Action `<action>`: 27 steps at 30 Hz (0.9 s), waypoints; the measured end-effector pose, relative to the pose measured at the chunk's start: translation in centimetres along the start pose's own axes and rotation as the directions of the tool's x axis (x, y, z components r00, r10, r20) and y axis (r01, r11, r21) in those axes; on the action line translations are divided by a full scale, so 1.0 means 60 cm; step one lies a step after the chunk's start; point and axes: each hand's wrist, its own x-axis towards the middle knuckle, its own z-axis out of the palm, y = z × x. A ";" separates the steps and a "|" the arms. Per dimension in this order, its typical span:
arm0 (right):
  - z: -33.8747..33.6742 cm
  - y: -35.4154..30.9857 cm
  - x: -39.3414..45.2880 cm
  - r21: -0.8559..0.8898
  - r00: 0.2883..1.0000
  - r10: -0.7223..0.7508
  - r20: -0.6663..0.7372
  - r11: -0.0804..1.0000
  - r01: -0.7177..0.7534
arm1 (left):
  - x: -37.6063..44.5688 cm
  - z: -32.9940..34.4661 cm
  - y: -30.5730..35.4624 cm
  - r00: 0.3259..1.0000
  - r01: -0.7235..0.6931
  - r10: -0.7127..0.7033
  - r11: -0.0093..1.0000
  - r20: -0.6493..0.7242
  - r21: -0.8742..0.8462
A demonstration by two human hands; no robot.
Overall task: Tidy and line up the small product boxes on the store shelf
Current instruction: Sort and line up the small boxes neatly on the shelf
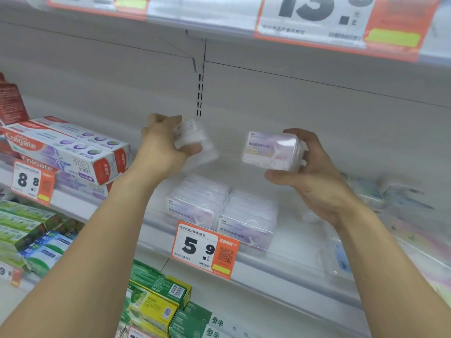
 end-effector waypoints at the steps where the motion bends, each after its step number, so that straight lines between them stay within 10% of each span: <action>1: -0.001 0.002 0.001 0.061 0.999 0.039 0.019 0.997 -0.040 | -0.002 -0.003 0.008 1.000 -0.004 0.003 0.999 -0.018 -0.033; 7: 0.001 0.015 0.011 0.053 0.990 0.133 -0.041 0.990 -0.131 | 0.000 -0.007 0.029 0.991 0.068 -0.097 0.956 -0.089 -0.284; 14: 0.018 0.030 0.025 -0.298 0.968 0.216 -0.127 0.923 -0.245 | 0.002 -0.021 0.028 0.937 0.341 -0.276 0.600 0.214 -0.723; 27: -0.009 0.013 0.020 -0.547 0.933 0.356 -0.053 0.771 -0.325 | -0.021 -0.001 0.059 0.987 0.154 -0.145 0.807 0.061 -0.571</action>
